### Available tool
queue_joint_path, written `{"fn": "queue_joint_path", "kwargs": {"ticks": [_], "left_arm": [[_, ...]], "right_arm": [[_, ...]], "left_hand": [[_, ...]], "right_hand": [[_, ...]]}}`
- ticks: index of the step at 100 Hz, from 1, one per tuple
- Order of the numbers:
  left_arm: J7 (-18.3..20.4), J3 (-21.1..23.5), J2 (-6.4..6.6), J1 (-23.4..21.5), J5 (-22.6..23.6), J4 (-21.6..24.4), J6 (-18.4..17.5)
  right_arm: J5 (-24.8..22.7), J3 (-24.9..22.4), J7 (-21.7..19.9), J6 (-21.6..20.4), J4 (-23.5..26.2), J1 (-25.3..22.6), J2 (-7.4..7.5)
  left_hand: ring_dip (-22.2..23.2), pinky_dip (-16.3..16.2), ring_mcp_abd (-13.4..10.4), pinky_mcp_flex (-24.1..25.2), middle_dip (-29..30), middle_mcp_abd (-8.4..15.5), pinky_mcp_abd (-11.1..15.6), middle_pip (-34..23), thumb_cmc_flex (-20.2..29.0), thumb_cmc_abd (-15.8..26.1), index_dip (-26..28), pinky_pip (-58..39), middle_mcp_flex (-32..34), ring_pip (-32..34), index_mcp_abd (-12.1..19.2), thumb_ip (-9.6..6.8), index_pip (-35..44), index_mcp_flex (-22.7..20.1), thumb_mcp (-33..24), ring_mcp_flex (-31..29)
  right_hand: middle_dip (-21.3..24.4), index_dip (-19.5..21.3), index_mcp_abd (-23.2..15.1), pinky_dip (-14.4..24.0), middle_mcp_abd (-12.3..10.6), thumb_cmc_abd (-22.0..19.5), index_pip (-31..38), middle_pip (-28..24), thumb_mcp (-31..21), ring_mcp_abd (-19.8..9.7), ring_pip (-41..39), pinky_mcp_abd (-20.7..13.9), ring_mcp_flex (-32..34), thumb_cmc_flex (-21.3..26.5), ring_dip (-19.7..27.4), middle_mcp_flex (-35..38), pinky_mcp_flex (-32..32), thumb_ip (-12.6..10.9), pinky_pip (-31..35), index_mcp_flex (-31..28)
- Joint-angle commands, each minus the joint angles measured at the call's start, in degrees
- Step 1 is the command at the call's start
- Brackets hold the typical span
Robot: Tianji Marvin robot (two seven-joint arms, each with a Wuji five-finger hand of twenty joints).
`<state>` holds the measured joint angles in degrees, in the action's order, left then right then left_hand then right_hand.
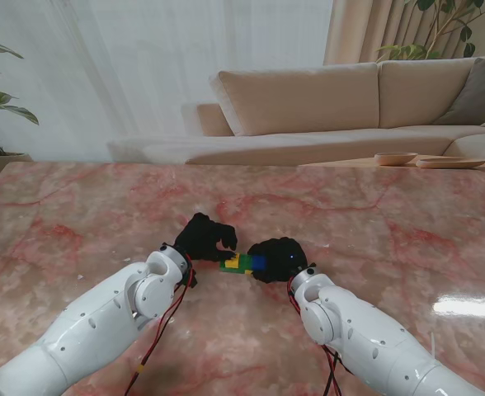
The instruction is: Build a two-level staggered structure with toy bricks
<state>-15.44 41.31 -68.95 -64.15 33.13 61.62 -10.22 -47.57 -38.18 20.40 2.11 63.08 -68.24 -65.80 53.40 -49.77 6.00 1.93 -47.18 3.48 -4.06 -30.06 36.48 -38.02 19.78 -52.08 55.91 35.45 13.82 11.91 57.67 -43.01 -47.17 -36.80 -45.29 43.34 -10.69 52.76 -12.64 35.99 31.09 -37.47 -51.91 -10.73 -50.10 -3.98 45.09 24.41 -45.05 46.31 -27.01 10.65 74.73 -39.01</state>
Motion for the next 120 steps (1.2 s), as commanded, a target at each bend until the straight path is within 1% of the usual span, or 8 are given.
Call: {"fn": "queue_joint_path", "kwargs": {"ticks": [1,9,14,29,31,40,81,120], "left_arm": [[-0.1,-0.4,-0.22,0.2,0.5,-0.4,-0.2],[-0.2,-0.9,-0.25,0.5,0.7,-0.9,-0.4],[-0.2,-1.3,-0.19,0.8,1.1,-1.3,-0.6],[-0.4,-2.5,-0.14,1.6,1.9,-2.6,-1.1],[-0.3,-2.6,-0.13,1.6,1.9,-2.7,-1.2],[-0.3,-3.1,-0.1,2.0,2.1,-3.5,-1.5],[-0.4,-5.2,-0.26,3.2,2.3,-6.3,-3.0],[1.0,-7.1,-0.53,4.1,1.1,-9.4,-2.9]], "right_arm": [[0.1,0.2,-1.2,0.2,-0.3,-0.8,0.03],[0.1,0.2,-1.2,0.2,-0.4,-0.7,0.01],[0.2,0.2,-1.2,0.2,-0.4,-0.7,-0.01],[0.2,0.2,-1.3,0.1,-0.4,-0.7,0.0],[0.2,0.2,-1.3,0.1,-0.4,-0.7,0.01],[0.1,0.1,-1.4,0.0,-0.3,-0.8,0.06],[-0.1,0.0,-1.6,0.0,0.0,-0.9,0.2],[-0.2,-0.1,-1.5,-0.2,0.0,-0.9,0.21]], "left_hand": [[0.2,1.1,0.7,1.1,-0.6,1.6,-1.0,0.3,2.2,-1.8,-0.6,-1.8,2.3,0.7,2.5,1.41,0.6,-1.9,1.0,-1.6],[0.1,1.3,0.7,1.1,-0.4,1.4,-1.0,0.6,2.5,-1.5,-0.8,-1.9,2.8,0.7,2.6,1.26,0.6,-2.3,0.7,-1.7],[0.1,1.5,0.5,1.1,-0.3,1.8,-1.0,1.1,2.5,-1.3,-1.1,-2.0,3.5,0.7,2.7,1.24,0.4,-2.8,0.6,-1.9],[-0.1,2.2,0.3,0.6,-0.6,1.9,-0.9,4.6,3.1,-0.7,-2.5,-2.7,7.2,1.1,3.6,0.93,0.3,-5.2,-0.6,-3.0],[-0.3,2.7,0.3,0.6,-2.4,2.4,-0.9,7.6,3.2,-0.7,-2.9,-3.0,8.6,1.1,3.8,0.99,0.5,-5.5,-0.9,-3.0],[-0.3,2.7,0.1,0.3,-2.1,2.7,-0.8,8.7,3.4,-0.9,-3.4,-3.5,9.9,1.3,4.2,0.94,0.4,-6.4,-1.0,-3.5],[-0.3,2.7,-0.6,-0.8,0.2,3.0,-0.7,11.6,3.7,-3.2,-5.5,-5.0,13.9,1.9,5.1,1.36,-0.1,-9.5,-1.4,-5.3],[-0.2,3.0,-0.9,-1.2,2.2,2.8,-0.7,12.7,4.0,-4.5,-7.8,-5.9,16.2,2.2,5.0,1.68,-0.8,-12.1,-1.6,-6.0]], "right_hand": [[2.5,-0.1,-1.0,0.9,1.2,-0.9,1.4,2.8,-1.1,-0.5,-0.8,-1.1,-0.7,-0.5,-0.2,1.0,0.3,-0.3,0.6,-1.1],[2.5,-0.1,-1.0,0.9,1.2,-1.0,1.5,2.9,-1.1,-0.5,-0.8,-1.0,-0.7,-0.5,-0.2,1.1,0.4,-0.2,0.5,-1.1],[2.5,-0.1,-1.0,0.8,1.2,-0.9,1.5,2.8,-1.1,-0.5,-0.8,-1.0,-0.7,-0.5,-0.2,1.1,0.4,-0.2,0.5,-1.1],[2.5,-0.2,-1.1,0.8,1.1,-0.8,1.7,2.9,-1.1,-0.4,-0.8,-1.0,-0.7,-0.3,-0.2,1.2,0.4,0.1,0.5,-1.2],[2.5,-0.2,-1.0,0.8,1.1,-0.8,1.7,2.8,-1.2,-0.5,-0.7,-1.0,-0.7,-0.3,-0.2,1.2,0.4,0.1,0.5,-1.2],[2.5,-0.2,-1.2,0.8,1.1,-0.9,1.8,2.8,-1.2,-0.5,-0.7,-1.0,-0.6,-0.3,-0.2,1.3,0.4,0.3,0.5,-1.2],[2.4,-0.5,-1.3,0.8,1.1,-0.8,2.2,2.8,-1.2,-0.4,-0.7,-0.9,-0.5,0.0,-0.2,1.6,0.4,0.8,0.4,-1.2],[2.4,-0.8,-1.5,0.8,1.1,-0.8,2.6,2.8,-1.2,-0.4,-0.7,-0.8,-0.4,0.1,-0.2,1.8,0.3,1.2,0.4,-1.3]]}}
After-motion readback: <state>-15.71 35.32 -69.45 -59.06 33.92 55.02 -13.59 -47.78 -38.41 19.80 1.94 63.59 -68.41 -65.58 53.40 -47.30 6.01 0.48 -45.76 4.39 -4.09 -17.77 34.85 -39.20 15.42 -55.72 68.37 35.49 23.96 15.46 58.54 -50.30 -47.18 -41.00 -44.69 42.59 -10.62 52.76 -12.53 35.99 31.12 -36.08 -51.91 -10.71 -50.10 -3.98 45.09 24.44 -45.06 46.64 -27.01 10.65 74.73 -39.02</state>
